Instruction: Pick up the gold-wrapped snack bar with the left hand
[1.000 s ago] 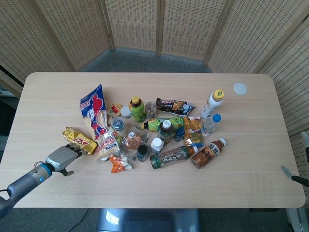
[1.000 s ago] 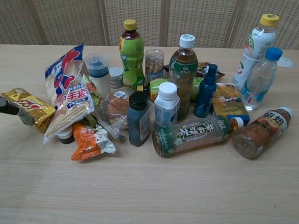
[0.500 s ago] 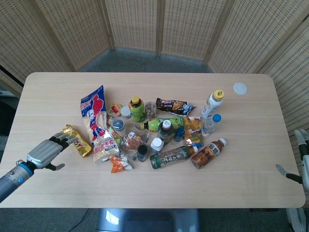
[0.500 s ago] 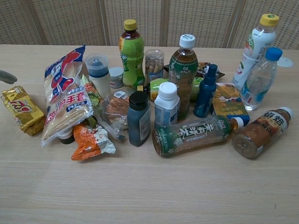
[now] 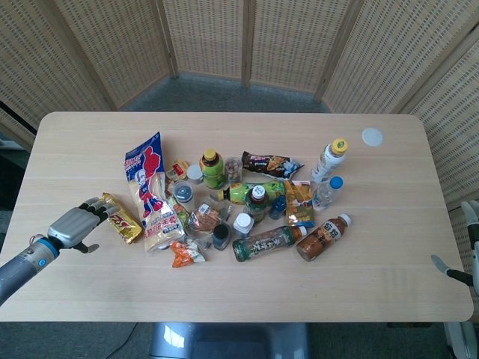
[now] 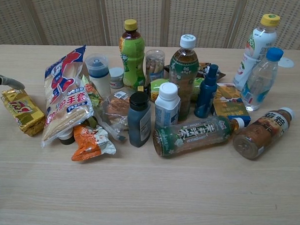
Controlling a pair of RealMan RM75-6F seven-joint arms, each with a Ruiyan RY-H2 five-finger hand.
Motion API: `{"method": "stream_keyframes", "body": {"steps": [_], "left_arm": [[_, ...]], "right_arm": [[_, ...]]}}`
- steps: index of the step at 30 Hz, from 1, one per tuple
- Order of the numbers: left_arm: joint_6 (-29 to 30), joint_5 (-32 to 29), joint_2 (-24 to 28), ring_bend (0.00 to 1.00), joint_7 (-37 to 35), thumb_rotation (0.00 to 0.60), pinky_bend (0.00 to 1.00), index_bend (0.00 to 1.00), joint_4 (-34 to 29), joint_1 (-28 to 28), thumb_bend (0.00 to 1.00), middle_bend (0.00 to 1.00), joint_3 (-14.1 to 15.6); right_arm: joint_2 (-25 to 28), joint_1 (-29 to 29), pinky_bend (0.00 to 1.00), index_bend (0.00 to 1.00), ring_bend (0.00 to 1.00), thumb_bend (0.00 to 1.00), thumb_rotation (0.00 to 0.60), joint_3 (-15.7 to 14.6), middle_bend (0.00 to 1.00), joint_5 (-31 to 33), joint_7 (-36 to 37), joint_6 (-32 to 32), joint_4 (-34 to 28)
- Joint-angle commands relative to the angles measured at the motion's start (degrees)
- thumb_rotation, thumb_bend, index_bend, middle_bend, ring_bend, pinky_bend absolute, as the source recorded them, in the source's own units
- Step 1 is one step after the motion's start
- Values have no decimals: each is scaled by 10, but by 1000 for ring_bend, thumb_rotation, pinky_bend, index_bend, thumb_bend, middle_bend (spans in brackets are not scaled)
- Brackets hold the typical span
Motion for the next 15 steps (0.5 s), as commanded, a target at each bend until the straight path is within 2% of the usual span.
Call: {"method": "stream_keyframes", "body": {"steps": [1,15], "left_arm": [[-15,-3,-20,0,5,600,0,0,19,-11,331,0,-3],[-55,-18,-96,0,4,600,0,0,94,-37,332,0,-8]], "right_arm": [[1,0,0,0,0,25,485,0,0,1,-1,0,-1],[6,-5,0,0,0,25,487,2,0,7,-2,4,-4]]}}
